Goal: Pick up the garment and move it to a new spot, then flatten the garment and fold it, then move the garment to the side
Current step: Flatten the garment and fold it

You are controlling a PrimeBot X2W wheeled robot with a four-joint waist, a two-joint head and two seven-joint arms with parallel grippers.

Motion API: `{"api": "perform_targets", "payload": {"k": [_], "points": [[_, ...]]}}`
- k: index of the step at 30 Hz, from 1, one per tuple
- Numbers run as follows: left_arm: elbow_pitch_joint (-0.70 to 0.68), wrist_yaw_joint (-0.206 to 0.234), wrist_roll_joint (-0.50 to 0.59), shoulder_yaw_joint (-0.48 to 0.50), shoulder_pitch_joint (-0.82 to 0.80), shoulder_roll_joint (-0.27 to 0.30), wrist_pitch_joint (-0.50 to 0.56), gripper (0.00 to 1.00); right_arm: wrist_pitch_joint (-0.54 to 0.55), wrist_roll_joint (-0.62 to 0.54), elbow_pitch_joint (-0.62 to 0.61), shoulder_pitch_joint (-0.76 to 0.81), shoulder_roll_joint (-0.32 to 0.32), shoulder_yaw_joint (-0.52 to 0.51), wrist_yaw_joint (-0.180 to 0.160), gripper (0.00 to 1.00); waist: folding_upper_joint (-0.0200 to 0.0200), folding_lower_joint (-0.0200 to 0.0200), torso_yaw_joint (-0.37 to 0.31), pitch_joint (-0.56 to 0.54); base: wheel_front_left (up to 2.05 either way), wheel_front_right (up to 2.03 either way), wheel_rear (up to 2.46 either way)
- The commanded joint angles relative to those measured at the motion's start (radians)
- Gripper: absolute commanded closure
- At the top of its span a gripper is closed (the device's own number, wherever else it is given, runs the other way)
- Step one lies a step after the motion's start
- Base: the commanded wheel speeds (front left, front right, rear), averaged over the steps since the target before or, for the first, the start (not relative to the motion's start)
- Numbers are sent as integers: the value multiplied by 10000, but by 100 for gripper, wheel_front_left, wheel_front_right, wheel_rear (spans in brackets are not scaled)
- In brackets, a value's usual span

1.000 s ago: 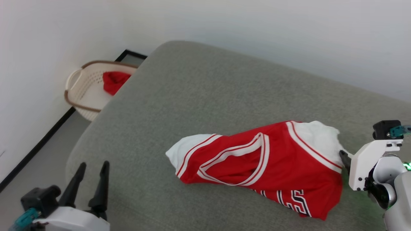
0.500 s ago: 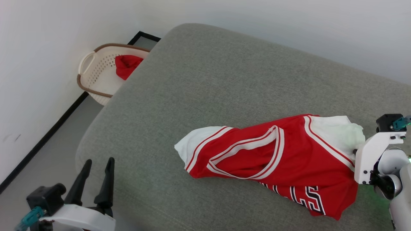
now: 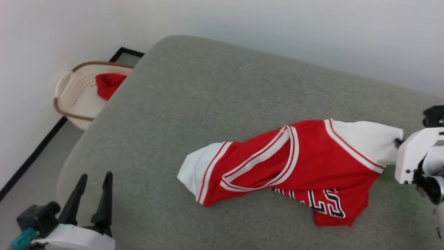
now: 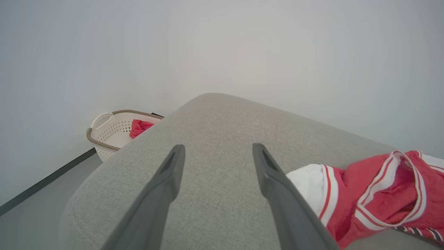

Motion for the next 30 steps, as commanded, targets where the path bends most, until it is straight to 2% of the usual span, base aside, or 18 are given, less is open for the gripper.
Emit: {"api": "perform_targets", "payload": {"k": [1,6,12,19,24,25,28,29,30], "points": [[-10,-13,20,36,137,59,-36,0,-71,48,-85,83,-101,-78,-10,100,-1,0,-451,-247,0,0,0],[-126,29,-12,128,349,142,-35,0,-105,76,-501,622,-399,-470,-10,100,-1,0,-1070,-496,0,0,0],[-277,87,-29,96,521,213,37,0,-23,-99,-877,1600,-614,-1475,-10,100,-1,0,-1666,-750,0,0,0],[-355,99,-94,18,626,287,194,0,152,-493,-1038,2851,-226,-2718,-10,100,-1,0,-2094,-850,0,0,0],[-336,92,-109,-30,562,345,290,0,27,-595,-858,3160,98,-2980,-10,100,-1,0,-2285,-769,0,0,0],[-327,104,-124,-22,545,354,289,0,0,-618,-794,3106,146,-2969,-10,96,-1,0,-2324,-751,0,0,0],[-315,112,-140,-27,508,397,319,0,-129,-700,-616,2860,206,-2863,-10,59,-1,0,-2442,-708,0,0,0],[-319,116,-151,-36,486,403,339,0,-187,-714,-585,2807,193,-2823,-10,26,-1,0,-2468,-705,0,0,0],[-323,132,-166,-20,486,425,344,0,-229,-735,-543,2716,190,-2780,-10,0,-1,0,-2515,-701,0,0,0]]}}
